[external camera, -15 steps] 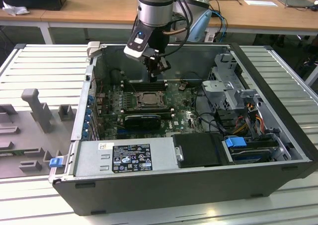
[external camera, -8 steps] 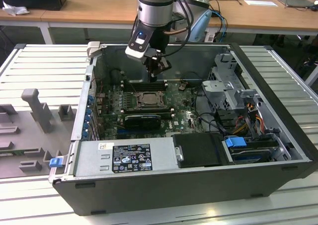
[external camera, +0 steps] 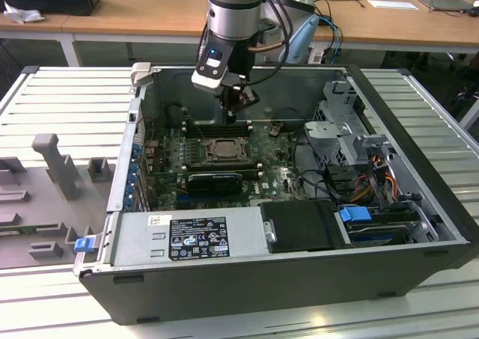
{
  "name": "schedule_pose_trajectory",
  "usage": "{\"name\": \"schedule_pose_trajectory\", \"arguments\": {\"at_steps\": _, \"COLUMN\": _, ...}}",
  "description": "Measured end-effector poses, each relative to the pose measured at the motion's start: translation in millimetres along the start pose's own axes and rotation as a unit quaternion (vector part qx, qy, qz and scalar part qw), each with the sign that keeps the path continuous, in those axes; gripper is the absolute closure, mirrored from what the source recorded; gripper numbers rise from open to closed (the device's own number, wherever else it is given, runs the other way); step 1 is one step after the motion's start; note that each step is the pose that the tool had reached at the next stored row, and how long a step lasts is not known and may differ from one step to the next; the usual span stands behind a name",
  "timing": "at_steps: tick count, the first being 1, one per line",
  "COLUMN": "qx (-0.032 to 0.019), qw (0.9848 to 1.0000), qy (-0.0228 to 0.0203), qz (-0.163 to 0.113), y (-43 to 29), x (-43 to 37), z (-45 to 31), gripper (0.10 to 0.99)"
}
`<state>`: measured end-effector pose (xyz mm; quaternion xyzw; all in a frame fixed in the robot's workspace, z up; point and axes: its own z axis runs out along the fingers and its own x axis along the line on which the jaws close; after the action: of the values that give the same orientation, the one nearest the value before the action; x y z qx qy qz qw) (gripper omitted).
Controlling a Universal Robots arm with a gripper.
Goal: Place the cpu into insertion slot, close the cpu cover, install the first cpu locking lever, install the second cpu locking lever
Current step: 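Install the first cpu locking lever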
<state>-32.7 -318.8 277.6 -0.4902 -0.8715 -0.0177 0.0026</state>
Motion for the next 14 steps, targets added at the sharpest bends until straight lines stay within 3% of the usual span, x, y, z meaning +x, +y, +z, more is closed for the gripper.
{"name": "schedule_pose_trajectory", "arguments": {"at_steps": 5, "qx": 0.0004, "qw": 0.9998, "qy": 0.0005, "qz": -0.019, "y": 0.0, "x": 0.0, "z": 0.0, "gripper": 0.98}}
{"name": "schedule_pose_trajectory", "arguments": {"at_steps": 14, "qx": 0.0014, "qw": 0.998, "qy": 0.0018, "qz": -0.063, "y": 0.0, "x": 0.0, "z": 0.0, "gripper": 0.98}}
